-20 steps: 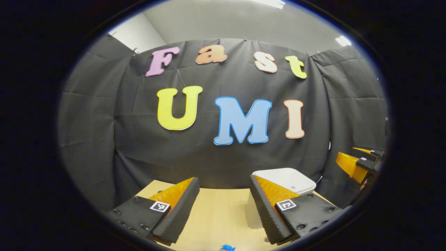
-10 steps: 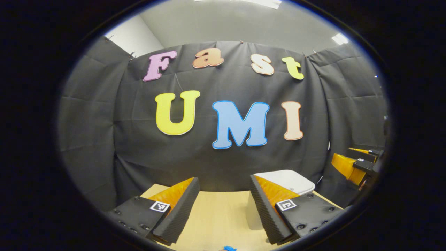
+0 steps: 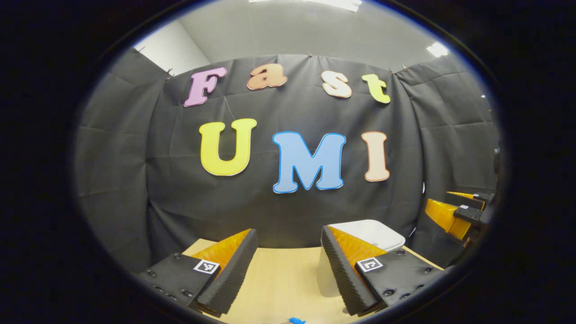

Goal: Press the lid of the desktop garbage bin to open it, pick up the crumpled paper on the desktop and throw it into the bin, then pick up the pop can on the desktop and drop it into the bin, and finally close the garbage bin lid.

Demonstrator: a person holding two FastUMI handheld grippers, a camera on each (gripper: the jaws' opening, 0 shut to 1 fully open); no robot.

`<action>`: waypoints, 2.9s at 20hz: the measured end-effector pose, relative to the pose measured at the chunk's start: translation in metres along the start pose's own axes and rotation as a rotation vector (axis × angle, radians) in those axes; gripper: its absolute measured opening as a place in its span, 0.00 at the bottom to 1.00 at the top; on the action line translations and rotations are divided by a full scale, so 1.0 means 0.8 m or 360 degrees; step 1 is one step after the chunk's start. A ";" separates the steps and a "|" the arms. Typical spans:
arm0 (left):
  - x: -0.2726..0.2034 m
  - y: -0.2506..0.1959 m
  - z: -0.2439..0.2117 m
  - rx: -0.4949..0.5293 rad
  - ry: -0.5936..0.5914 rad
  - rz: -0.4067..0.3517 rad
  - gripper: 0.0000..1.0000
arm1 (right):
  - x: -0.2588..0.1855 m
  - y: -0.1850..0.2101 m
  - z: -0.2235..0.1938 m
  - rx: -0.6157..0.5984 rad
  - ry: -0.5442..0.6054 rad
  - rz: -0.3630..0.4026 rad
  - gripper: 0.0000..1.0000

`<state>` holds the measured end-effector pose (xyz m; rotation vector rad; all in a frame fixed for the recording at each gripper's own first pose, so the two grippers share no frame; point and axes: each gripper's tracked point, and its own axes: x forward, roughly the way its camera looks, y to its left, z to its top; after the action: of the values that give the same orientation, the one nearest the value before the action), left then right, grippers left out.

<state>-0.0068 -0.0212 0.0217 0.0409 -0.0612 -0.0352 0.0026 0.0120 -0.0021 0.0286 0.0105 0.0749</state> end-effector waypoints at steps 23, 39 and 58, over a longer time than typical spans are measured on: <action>-0.008 0.003 0.005 0.0024 -0.0016 0.0008 0.95 | 0.044 0.039 -0.041 0.0026 0.0169 0.0206 0.00; -0.001 0.025 -0.003 0.0021 0.0009 0.0077 0.95 | 0.115 0.064 -0.146 -0.0009 0.0534 0.0290 0.01; 0.005 0.023 -0.013 -0.0002 0.0039 0.0097 0.95 | 0.118 0.066 -0.166 0.0075 0.0522 0.0269 0.01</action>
<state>-0.0019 -0.0029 0.0121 0.0384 -0.0376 0.0261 0.0910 0.0752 -0.1343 0.0642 0.3382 0.2476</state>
